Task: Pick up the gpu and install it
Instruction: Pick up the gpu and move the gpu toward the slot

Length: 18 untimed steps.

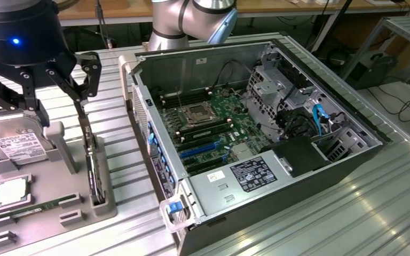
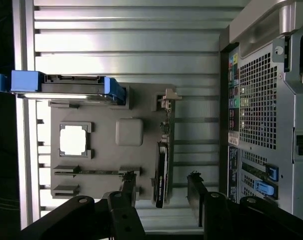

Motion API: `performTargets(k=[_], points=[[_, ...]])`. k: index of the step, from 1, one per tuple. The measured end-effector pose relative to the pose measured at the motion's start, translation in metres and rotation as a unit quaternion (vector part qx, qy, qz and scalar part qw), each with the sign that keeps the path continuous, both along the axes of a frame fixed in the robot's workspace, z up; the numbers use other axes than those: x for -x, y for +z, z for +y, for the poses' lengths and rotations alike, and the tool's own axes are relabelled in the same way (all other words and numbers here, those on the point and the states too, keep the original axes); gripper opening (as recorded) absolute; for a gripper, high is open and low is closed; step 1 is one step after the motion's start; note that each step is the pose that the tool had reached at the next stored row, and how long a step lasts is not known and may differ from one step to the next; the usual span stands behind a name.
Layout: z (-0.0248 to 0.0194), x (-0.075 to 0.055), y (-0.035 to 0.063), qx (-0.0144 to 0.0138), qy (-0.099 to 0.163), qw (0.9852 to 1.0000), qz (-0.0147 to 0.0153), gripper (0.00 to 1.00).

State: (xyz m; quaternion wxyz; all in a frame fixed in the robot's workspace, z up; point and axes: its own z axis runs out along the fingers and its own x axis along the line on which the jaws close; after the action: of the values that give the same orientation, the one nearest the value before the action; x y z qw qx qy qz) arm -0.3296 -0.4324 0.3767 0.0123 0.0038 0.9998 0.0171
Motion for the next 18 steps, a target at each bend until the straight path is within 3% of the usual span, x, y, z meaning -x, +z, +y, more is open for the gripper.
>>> performTargets(k=[18], points=[[-0.0024, 0.0000, -0.0049, 0.0000, 0.000, 1.0000, 0.0000, 0.54]])
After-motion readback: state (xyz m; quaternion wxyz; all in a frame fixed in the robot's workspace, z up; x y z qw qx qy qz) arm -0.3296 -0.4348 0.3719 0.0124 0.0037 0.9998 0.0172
